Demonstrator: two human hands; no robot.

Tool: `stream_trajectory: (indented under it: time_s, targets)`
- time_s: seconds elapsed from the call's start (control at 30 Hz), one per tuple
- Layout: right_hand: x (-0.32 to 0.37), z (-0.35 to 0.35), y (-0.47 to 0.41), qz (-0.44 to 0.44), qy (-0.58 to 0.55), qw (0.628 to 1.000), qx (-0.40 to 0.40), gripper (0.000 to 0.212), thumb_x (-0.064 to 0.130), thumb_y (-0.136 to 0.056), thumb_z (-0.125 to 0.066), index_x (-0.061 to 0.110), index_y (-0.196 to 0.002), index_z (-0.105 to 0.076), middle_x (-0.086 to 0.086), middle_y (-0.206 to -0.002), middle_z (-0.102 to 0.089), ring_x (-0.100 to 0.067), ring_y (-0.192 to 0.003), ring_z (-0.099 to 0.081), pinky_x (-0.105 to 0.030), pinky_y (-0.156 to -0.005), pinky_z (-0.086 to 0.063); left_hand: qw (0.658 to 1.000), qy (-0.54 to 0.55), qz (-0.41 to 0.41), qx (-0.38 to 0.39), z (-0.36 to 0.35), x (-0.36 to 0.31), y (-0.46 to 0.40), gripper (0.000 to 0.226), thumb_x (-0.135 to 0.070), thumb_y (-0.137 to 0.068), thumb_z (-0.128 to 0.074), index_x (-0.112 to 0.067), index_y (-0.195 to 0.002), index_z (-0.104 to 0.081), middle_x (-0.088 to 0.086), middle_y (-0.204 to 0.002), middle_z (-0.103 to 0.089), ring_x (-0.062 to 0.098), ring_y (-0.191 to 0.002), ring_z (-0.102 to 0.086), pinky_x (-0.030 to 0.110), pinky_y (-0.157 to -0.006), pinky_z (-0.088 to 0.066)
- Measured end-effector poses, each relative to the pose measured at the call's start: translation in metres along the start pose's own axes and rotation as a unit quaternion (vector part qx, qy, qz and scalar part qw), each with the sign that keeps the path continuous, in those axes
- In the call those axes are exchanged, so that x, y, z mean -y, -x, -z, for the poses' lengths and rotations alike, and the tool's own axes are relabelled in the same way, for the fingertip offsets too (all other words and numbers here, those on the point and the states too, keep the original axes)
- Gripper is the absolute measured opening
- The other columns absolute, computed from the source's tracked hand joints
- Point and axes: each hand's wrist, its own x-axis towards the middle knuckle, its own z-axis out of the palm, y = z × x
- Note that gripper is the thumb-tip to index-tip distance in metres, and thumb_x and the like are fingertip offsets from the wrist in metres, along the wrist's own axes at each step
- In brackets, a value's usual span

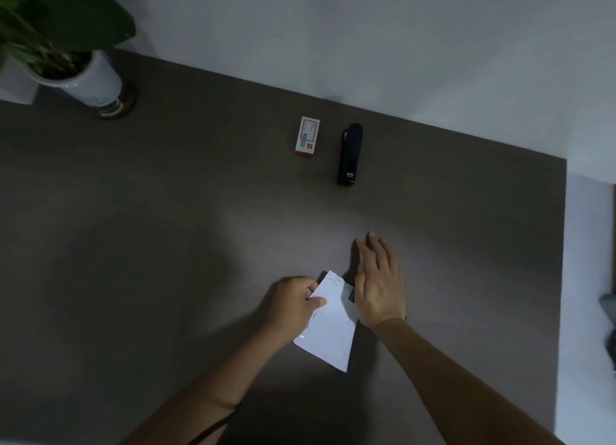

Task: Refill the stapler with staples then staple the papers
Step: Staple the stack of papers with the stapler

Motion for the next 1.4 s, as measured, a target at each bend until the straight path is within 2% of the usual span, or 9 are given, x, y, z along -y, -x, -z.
stream_trajectory:
  time_s: [0.13, 0.3, 0.4, 0.57, 0.83, 1.07, 1.23, 1.3, 1.4]
  targets:
    - [-0.007, 0.01, 0.007, -0.035, -0.102, 0.994, -0.015, 0.042, 0.024, -0.097, -0.041, 0.025, -0.139, -0.045, 0.001, -0.153, -0.039, -0.022, -0.14, -0.037, -0.042, -0.119, -0.031, 1.0, 0.011, -0.001, 0.016, 0.006, -0.002, 0.001, 0.026, -0.044, -0.086, -0.074, -0.025, -0.074, -0.062, -0.008, -0.065, -0.07, 0.009, -0.056, -0.065, 0.02, -0.05, -0.04]
    - [-0.01, 0.033, 0.033, -0.075, -0.161, 0.982, -0.062, 0.026, 0.02, -0.099, -0.043, 0.021, -0.123, -0.054, -0.003, -0.119, -0.06, -0.022, -0.112, -0.054, -0.036, -0.095, -0.047, 1.0, -0.001, 0.0, 0.013, 0.01, -0.006, 0.008, 0.03, -0.042, -0.088, -0.074, -0.028, -0.068, -0.056, -0.011, -0.068, -0.066, 0.009, -0.059, -0.062, 0.02, -0.052, -0.039]
    - [-0.017, 0.041, 0.066, -0.078, -0.11, 0.99, -0.027, 0.034, 0.038, -0.096, -0.054, 0.022, -0.126, -0.052, 0.001, -0.117, -0.059, -0.018, -0.107, -0.055, -0.028, -0.088, -0.042, 1.0, 0.002, 0.006, -0.001, 0.016, -0.005, 0.013, 0.032, -0.042, -0.089, -0.073, -0.03, -0.066, -0.053, -0.013, -0.066, -0.063, 0.008, -0.059, -0.061, 0.018, -0.05, -0.037]
    - [-0.013, 0.04, 0.075, -0.121, -0.103, 0.987, 0.033, 0.041, 0.031, -0.098, -0.056, 0.018, -0.135, -0.048, -0.006, -0.125, -0.059, -0.025, -0.109, -0.06, -0.039, -0.089, -0.051, 0.999, 0.022, 0.015, -0.02, 0.029, 0.006, 0.017, 0.024, -0.046, -0.089, -0.07, -0.029, -0.074, -0.061, -0.014, -0.075, -0.071, 0.007, -0.064, -0.067, 0.02, -0.05, -0.042]
    - [0.015, 0.091, -0.091, -0.212, -0.175, 0.96, -0.058, 0.035, 0.034, -0.098, -0.055, 0.005, -0.118, -0.056, -0.016, -0.115, -0.063, -0.034, -0.101, -0.062, -0.038, -0.079, -0.051, 0.997, 0.034, 0.029, -0.06, 0.045, 0.021, 0.012, 0.028, -0.048, -0.089, -0.068, -0.026, -0.074, -0.06, -0.013, -0.076, -0.072, 0.008, -0.065, -0.069, 0.03, -0.057, -0.056]
    - [0.038, 0.116, -0.188, -0.22, -0.187, 0.956, -0.057, 0.043, 0.036, -0.096, -0.061, 0.002, -0.12, -0.049, -0.019, -0.121, -0.059, -0.036, -0.108, -0.06, -0.04, -0.081, -0.049, 0.994, 0.065, 0.029, -0.085, 0.052, 0.027, 0.006, 0.03, -0.044, -0.089, -0.069, -0.025, -0.069, -0.058, -0.009, -0.067, -0.069, 0.012, -0.059, -0.065, 0.026, -0.052, -0.044]
    - [0.06, 0.11, -0.181, -0.092, -0.035, 0.98, -0.171, 0.061, 0.049, -0.097, -0.051, 0.005, -0.138, -0.041, -0.016, -0.131, -0.05, -0.034, -0.122, -0.044, -0.043, -0.103, -0.038, 0.992, 0.091, 0.025, -0.083, 0.055, 0.021, 0.004, 0.028, -0.043, -0.089, -0.069, -0.023, -0.072, -0.06, -0.007, -0.07, -0.071, 0.015, -0.061, -0.067, 0.03, -0.054, -0.046]
    - [0.068, 0.103, -0.176, 0.009, -0.011, 0.99, -0.141, 0.065, 0.048, -0.096, -0.053, 0.007, -0.143, -0.037, -0.015, -0.131, -0.051, -0.033, -0.122, -0.045, -0.044, -0.105, -0.04, 0.992, 0.099, 0.026, -0.075, 0.057, 0.02, 0.002, 0.028, -0.043, -0.089, -0.069, -0.023, -0.072, -0.061, -0.006, -0.071, -0.072, 0.016, -0.063, -0.068, 0.036, -0.055, -0.049]
    - [0.078, 0.089, -0.173, 0.034, 0.009, 0.999, -0.032, 0.077, 0.038, -0.097, -0.056, 0.009, -0.154, -0.013, -0.017, -0.136, -0.05, -0.034, -0.123, -0.049, -0.044, -0.101, -0.044, 0.992, 0.102, 0.029, -0.069, 0.061, 0.021, 0.004, 0.026, -0.044, -0.088, -0.069, -0.022, -0.075, -0.063, -0.007, -0.073, -0.074, 0.017, -0.066, -0.07, 0.044, -0.062, -0.057]
